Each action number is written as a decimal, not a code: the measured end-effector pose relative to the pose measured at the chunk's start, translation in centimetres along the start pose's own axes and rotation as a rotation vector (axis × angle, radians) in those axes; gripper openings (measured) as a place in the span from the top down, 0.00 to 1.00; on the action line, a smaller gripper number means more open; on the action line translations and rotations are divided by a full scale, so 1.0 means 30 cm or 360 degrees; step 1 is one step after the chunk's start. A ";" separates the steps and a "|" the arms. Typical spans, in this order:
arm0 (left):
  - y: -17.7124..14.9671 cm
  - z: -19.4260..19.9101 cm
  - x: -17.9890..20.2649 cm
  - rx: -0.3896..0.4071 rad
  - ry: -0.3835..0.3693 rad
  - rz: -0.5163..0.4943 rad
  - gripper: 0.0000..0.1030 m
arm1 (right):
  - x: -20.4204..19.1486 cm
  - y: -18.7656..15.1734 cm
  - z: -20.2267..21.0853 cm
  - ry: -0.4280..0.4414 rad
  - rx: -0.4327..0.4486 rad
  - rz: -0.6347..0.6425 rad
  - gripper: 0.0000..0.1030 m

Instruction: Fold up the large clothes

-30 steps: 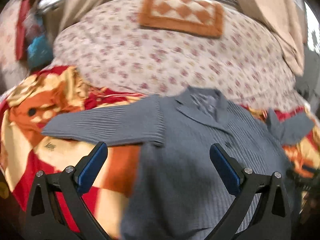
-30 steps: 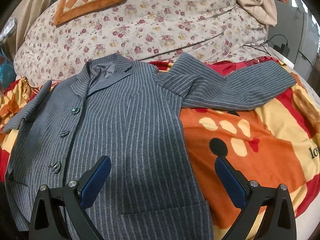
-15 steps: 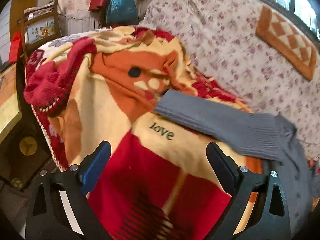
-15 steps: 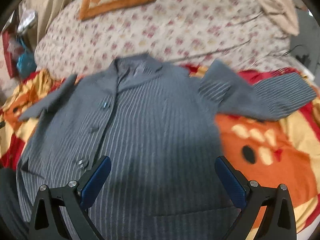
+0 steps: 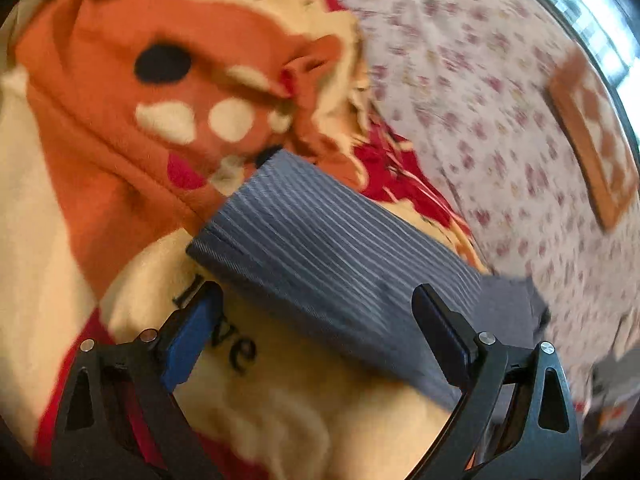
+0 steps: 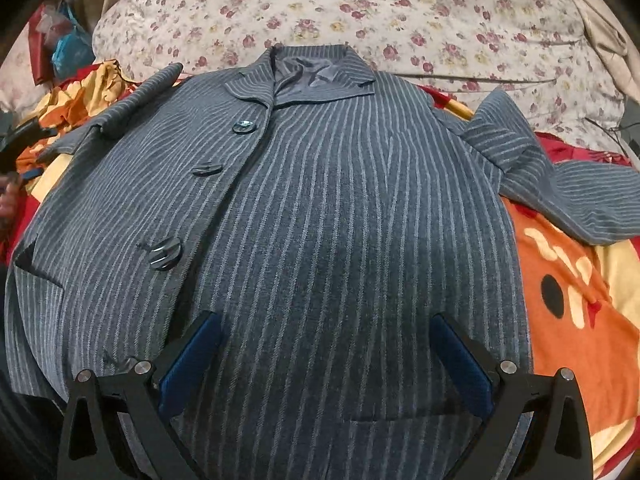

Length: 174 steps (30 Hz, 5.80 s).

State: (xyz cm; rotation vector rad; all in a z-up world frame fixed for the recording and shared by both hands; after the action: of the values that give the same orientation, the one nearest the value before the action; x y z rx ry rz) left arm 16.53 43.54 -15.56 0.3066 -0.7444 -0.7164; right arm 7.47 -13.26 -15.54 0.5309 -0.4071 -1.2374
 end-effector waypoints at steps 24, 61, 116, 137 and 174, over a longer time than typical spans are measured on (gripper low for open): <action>0.295 0.598 0.309 0.0797 0.0216 -0.0299 0.95 | 0.203 0.031 0.150 -0.0051 0.0206 -0.0316 0.00; -1.233 0.069 1.465 -0.0671 -0.0968 -0.0994 0.61 | 0.645 -0.092 0.275 -0.0341 0.0277 -0.0976 0.00; -0.642 -0.061 0.839 -0.0177 -0.0217 -0.0965 0.40 | 0.319 0.422 -0.053 0.0329 0.0229 -0.0294 0.55; -0.702 -0.017 0.804 -0.0071 -0.0195 -0.1039 0.34 | 1.469 0.135 0.245 -0.0235 0.0826 -0.1250 0.57; -0.296 0.071 0.434 0.0242 0.0261 -0.0282 0.34 | -0.530 0.560 -0.282 0.1057 0.0093 -0.0235 0.95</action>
State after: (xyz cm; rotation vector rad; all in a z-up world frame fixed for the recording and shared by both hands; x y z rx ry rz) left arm 17.46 28.12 -11.81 0.5685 -0.6216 -0.7925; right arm 20.80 7.26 -12.69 0.9917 0.1613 -1.1145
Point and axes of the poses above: each gripper's, at about its wrist camera, not at the fingertips, and z roughly against the way its jaws point, x to its right, y to its top, the point moved 8 cm from there along -z, roughly the way its jaws point, and after that the axes turned 3 degrees about x, right-handed, at the moved point
